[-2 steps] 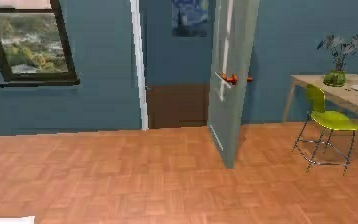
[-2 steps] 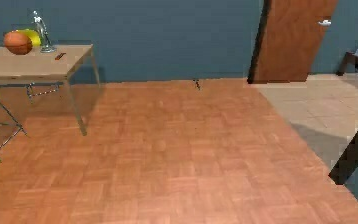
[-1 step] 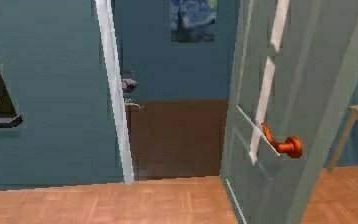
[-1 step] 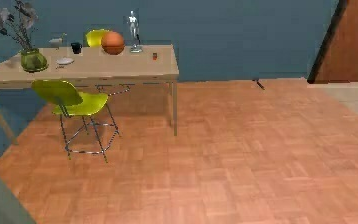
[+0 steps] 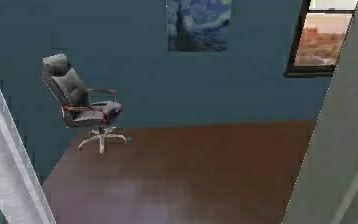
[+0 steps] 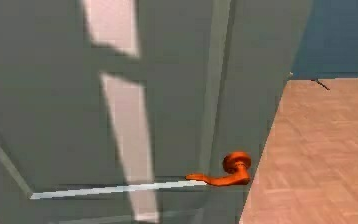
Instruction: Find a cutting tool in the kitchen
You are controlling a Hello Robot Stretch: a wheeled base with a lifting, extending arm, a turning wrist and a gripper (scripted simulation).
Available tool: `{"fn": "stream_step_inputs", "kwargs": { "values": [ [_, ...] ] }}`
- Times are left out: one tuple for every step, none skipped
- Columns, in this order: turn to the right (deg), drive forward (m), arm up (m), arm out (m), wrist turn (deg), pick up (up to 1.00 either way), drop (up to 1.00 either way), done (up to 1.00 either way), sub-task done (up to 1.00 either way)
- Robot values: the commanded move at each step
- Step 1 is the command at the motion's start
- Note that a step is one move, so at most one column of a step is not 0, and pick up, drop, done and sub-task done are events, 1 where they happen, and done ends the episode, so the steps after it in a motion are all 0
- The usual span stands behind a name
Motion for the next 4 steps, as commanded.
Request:
{"fn": "stream_step_inputs", "kwargs": {
  "values": [
    [-24.0,0.0,0.0,0.0,0.0,0.0,0.0,0.0,0.0],
    [0.0,0.1,0.0,0.0,0.0,0.0,0.0,0.0,0.0],
    [27.0,0.0,0.0,0.0,0.0,0.0,0.0,0.0,0.0],
    [0.0,0.75,0.0,0.0,0.0,0.0,0.0,0.0,0.0]
  ]
}}
